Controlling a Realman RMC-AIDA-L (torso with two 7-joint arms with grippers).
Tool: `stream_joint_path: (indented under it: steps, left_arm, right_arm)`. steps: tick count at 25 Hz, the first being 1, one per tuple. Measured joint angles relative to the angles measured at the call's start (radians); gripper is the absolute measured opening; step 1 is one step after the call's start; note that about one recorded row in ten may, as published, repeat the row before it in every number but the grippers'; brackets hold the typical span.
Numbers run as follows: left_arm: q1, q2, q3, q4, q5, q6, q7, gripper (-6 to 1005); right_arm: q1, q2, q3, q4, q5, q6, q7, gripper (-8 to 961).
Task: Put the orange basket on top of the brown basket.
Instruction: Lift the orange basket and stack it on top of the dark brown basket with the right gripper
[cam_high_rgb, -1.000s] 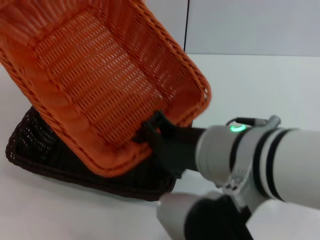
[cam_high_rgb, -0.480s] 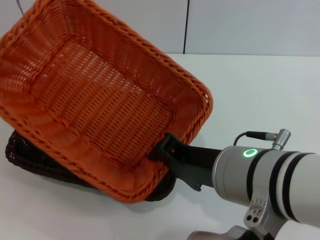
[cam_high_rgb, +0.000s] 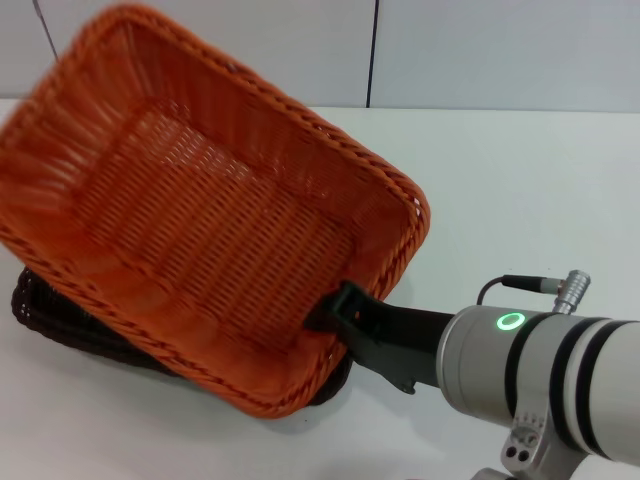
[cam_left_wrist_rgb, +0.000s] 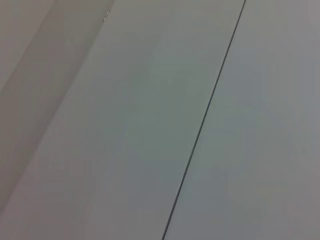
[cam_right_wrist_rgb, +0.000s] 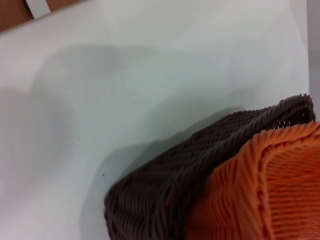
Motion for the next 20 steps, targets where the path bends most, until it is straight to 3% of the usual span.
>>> stream_joint_path:
  steps: [4,10,20]
  left_arm:
    - [-0.003,0.000,0.000,0.001,0.000,0.000,0.000,602]
    - [-0.008,0.000,0.000,0.001,-0.008,-0.004,-0.003,602]
    - [-0.003,0.003,0.000,0.007,-0.044,-0.008,0.000,602]
  right_arm:
    - [-0.009,-0.008,0.008,0.003,-0.003,-0.012,-0.008,174]
    - [-0.001,-0.020,0.011,0.003,-0.003,-0.035,-0.031,393]
    - [-0.008,-0.015,-0.006,0.011,-0.003,-0.071,-0.152,420]
